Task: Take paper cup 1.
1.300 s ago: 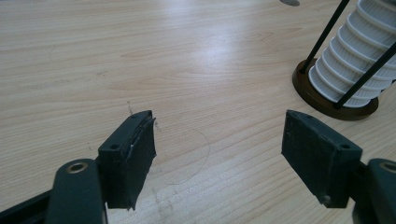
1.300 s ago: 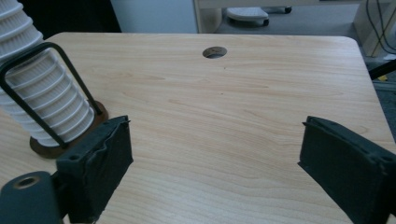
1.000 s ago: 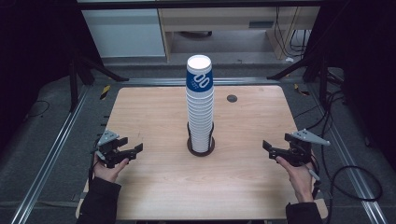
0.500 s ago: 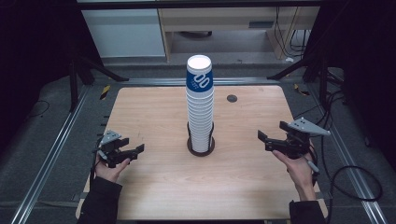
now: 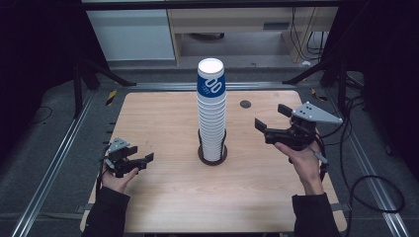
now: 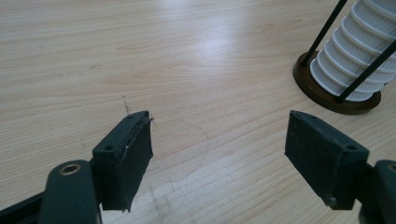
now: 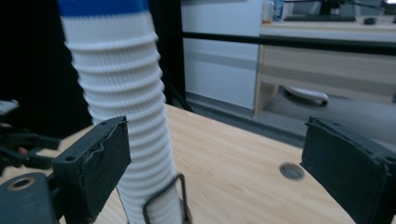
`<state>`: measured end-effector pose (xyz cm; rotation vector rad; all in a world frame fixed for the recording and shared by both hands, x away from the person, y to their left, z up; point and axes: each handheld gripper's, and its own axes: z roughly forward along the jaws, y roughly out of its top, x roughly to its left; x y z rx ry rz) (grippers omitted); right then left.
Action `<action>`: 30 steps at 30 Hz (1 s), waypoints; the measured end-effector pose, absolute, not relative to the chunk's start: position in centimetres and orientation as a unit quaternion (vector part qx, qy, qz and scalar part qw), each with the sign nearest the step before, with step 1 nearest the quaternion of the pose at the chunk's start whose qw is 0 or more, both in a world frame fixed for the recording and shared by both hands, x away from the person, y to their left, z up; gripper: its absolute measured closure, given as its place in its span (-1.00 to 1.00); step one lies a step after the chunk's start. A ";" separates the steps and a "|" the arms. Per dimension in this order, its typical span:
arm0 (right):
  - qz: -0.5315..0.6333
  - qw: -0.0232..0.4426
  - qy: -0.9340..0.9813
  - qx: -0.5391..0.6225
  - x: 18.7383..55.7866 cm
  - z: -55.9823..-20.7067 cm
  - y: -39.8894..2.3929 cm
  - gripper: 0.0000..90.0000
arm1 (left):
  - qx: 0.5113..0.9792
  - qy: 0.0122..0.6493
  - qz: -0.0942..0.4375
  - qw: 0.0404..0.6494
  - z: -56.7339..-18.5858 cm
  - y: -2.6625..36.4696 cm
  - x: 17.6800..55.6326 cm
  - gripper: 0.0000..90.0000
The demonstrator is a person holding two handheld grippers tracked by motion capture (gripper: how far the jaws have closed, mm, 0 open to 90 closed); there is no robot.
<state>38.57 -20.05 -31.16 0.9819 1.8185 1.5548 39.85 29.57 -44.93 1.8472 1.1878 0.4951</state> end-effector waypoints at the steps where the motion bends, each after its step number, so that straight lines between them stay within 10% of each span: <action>1: 0.582 0.274 0.676 0.361 38.6 -30.7 -19.7 -0.82 | 0.741 0.476 0.198 0.431 -44.9 29.5 39.9 -0.50; 30: 0.633 0.232 0.685 0.277 42.8 -25.1 -9.6 -0.85 | 0.745 0.468 0.193 0.435 -45.0 29.1 39.9 -0.51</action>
